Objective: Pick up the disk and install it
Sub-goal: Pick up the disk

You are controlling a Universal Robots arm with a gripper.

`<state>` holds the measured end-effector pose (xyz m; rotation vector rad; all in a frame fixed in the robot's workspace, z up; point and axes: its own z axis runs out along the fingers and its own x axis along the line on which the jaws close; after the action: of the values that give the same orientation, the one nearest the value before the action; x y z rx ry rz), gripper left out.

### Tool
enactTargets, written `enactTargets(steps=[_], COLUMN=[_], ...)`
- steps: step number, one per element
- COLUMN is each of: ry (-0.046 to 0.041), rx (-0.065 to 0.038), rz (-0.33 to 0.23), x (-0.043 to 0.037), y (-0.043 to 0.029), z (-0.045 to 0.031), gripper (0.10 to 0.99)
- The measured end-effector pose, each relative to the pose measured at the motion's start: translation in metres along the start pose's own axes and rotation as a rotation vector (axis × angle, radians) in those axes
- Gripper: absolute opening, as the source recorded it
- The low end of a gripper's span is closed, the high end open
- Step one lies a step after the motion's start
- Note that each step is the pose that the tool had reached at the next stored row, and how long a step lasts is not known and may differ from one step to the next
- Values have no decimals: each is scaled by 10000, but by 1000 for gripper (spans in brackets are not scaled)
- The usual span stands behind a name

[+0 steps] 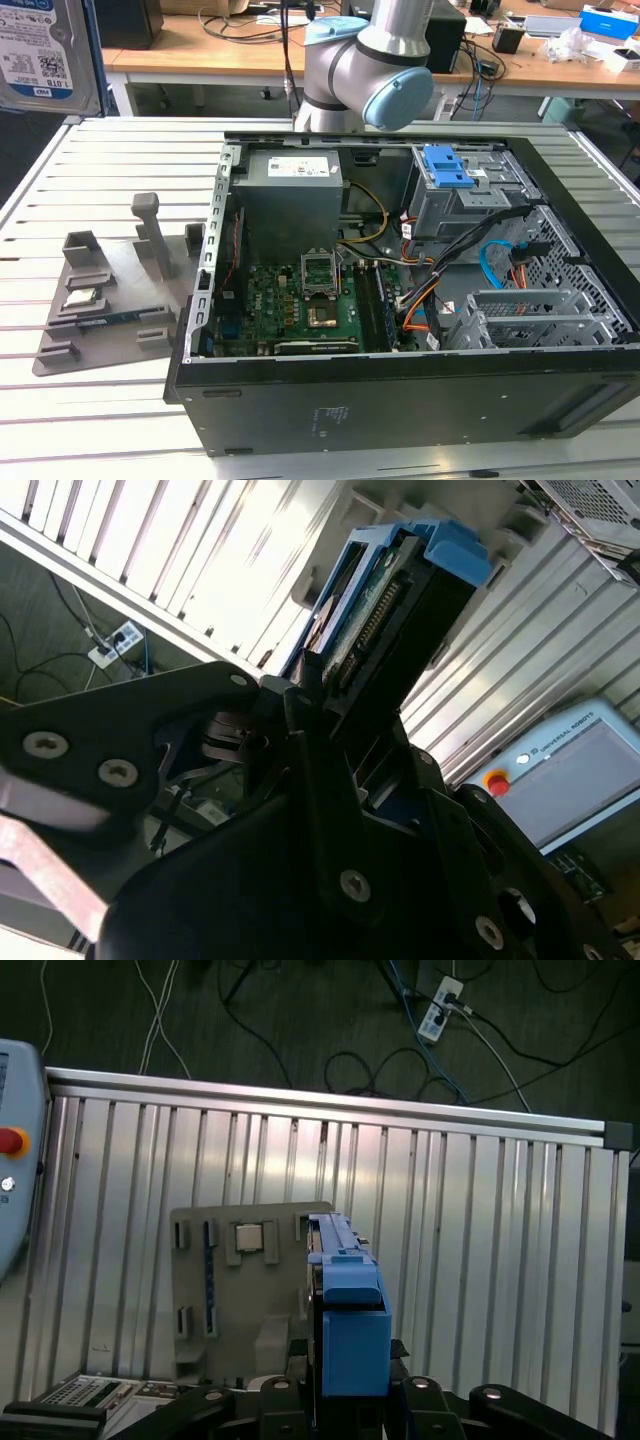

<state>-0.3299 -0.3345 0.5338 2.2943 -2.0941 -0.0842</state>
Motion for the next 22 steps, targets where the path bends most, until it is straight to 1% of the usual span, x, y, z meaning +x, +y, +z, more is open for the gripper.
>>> enactTargets(steps=[3, 4, 6, 7, 10, 11, 13, 15, 21, 22], ry=[0, 0, 0, -1, -1, -1, -1, -1, -2, -2], rx=[-2, -4, -5, -6, -9, -11, -13, -16, -22, -24], rz=[0, 0, 0, 0, 0, 0, 0, 0, 0, 0], x=[-1, -2, -2, -3, -4, -5, -6, -7, -9, -10], y=[3, 6, 8, 10, 14, 17, 19, 23, 29, 31], z=[-66, -108, -152, -191, -271, -310, -357, -430, -551, -588], gripper=[365, 365, 365, 365, 365, 365, 365, 365, 365, 365])
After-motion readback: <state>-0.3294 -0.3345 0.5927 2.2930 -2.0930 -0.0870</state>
